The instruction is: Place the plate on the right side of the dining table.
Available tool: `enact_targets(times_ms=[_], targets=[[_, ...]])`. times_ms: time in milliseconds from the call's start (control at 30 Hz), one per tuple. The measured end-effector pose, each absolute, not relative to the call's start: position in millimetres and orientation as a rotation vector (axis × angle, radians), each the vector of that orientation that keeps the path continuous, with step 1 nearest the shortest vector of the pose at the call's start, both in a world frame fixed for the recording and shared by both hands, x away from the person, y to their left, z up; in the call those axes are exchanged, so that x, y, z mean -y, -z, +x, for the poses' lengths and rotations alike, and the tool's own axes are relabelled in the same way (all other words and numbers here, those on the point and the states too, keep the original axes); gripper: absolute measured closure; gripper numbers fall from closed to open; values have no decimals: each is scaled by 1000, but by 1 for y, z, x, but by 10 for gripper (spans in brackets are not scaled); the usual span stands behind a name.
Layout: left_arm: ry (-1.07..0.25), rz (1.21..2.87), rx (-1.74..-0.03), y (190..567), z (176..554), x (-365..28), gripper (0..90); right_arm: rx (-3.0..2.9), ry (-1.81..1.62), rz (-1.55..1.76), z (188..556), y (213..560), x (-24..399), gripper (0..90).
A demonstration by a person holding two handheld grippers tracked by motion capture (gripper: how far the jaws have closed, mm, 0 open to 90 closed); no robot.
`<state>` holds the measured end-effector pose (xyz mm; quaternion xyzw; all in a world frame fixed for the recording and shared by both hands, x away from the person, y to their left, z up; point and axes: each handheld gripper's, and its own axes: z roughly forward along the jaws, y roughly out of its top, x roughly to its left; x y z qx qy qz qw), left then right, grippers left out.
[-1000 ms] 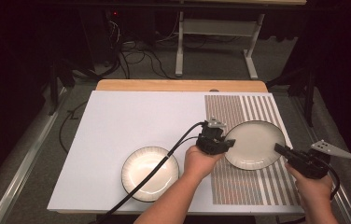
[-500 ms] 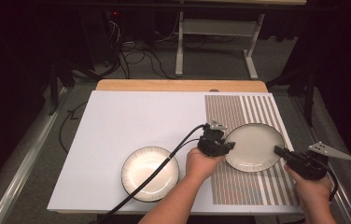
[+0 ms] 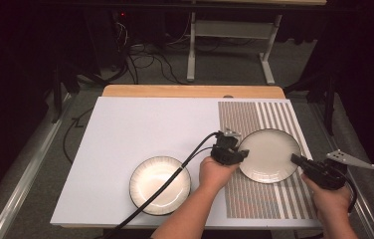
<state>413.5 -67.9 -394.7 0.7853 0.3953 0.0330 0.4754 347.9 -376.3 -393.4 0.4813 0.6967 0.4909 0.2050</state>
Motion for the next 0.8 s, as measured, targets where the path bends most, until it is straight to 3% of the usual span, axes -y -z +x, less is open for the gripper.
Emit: enact_targets(times_ms=[367, 567, 800], targets=[[-134, 1916, -1005, 396, 418, 73, 719, -1927, -1349, 1350, 352, 394, 375, 866], [-220, 1927, -976, 387, 414, 68, 577, -1918, -1326, 1358, 355, 394, 372, 862], [-298, 1882, -879, 366, 396, 37, 472, -1919, -1307, 1365, 357, 393, 370, 860]])
